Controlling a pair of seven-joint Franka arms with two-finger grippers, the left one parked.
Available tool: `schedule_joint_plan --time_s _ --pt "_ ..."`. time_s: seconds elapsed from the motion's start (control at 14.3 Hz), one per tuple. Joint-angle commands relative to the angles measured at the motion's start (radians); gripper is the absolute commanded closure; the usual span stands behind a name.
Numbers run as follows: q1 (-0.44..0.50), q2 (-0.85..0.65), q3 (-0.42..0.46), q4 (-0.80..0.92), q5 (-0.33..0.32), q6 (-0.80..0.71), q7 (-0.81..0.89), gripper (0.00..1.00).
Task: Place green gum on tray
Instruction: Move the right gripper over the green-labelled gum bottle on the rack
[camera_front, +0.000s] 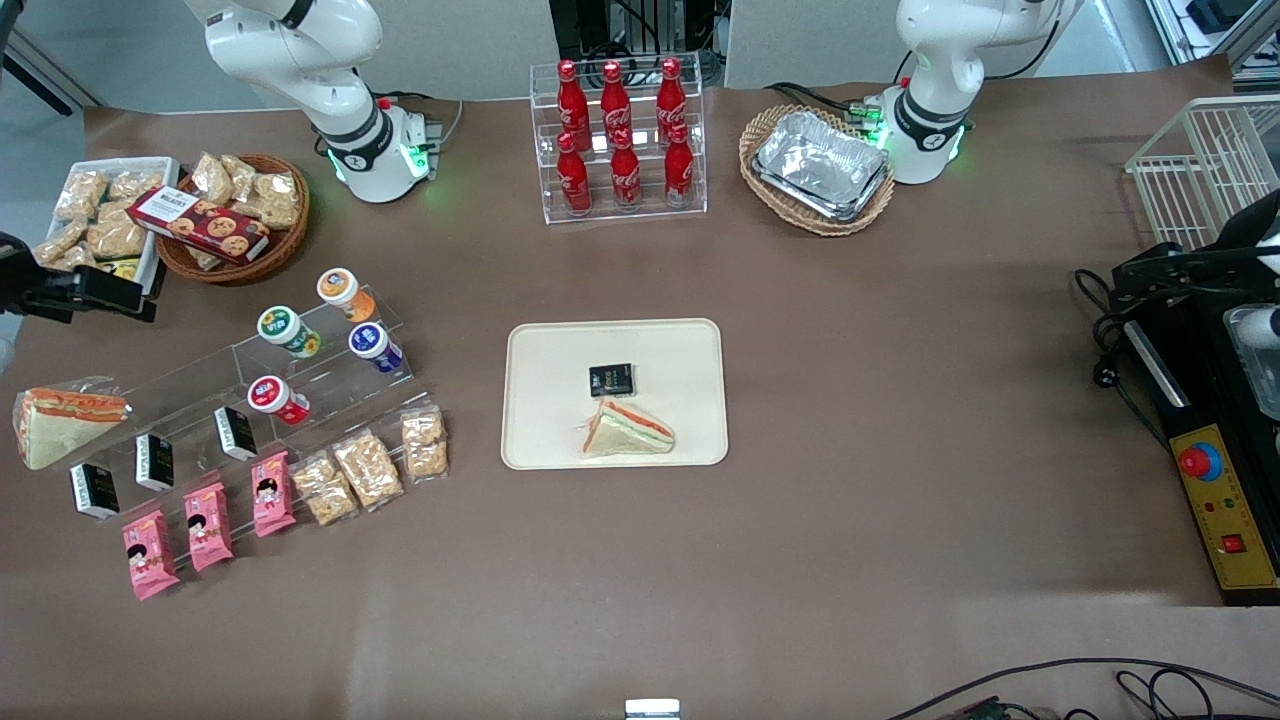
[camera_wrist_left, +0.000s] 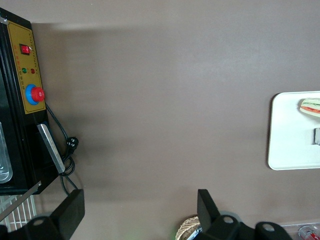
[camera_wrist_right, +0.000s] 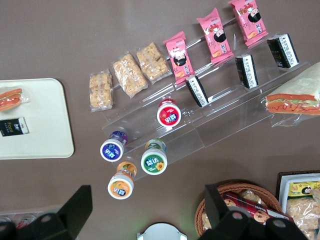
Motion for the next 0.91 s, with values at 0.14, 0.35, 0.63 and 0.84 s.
schedule_joint_plan --time_s 0.14,0.35,0.63,0.84 --pt "-0.001 -0.038 0.001 0.006 0.000 -0.004 -0.002 0.00" --pt "-0.001 -0.049 -0.004 0.003 0.003 -0.012 -0.006 0.00" --pt "0.000 -0.106 0.001 -0.050 0.001 -0.032 -0.005 0.00" --pt "0.005 -0.175 0.005 -0.176 0.001 -0.004 0.003 0.00"
